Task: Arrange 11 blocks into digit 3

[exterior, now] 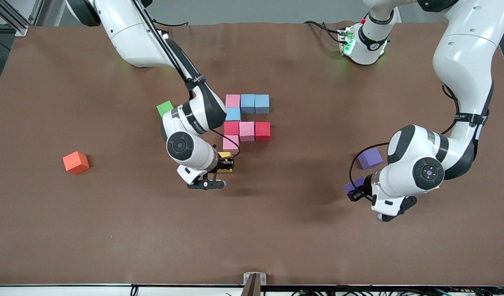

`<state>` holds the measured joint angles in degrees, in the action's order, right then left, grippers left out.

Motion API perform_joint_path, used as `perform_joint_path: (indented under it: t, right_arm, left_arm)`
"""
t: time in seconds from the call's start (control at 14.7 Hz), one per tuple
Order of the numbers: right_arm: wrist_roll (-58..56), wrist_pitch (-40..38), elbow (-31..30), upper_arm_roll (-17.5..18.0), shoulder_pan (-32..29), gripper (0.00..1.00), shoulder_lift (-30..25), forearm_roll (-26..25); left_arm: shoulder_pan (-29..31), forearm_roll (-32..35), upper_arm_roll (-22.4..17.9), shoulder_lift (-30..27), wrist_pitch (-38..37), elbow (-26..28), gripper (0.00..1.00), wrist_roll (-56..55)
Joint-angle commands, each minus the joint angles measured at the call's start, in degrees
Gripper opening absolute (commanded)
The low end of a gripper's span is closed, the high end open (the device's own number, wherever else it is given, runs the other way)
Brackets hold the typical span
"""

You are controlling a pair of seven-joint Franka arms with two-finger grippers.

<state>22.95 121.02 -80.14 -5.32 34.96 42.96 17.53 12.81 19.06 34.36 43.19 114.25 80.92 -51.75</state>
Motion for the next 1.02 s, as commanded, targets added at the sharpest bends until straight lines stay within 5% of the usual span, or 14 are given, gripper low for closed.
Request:
perform_joint_path:
  t: [0.0,0.95]
  right_arm:
    - [0.5,-0.4,3.1,-0.7,0.5,0.29,1.9,2.6]
    - [0.0,0.0,2.0,-0.8,2.5,0.29,2.7,0.8]
  left_arm:
    - [-0.2,0.0,0.3,-0.8,-1.0,0.4,0.25,0.0]
    - [-0.4,-1.9,0.4,-0.6,-0.8,1.0,0.25,-2.2]
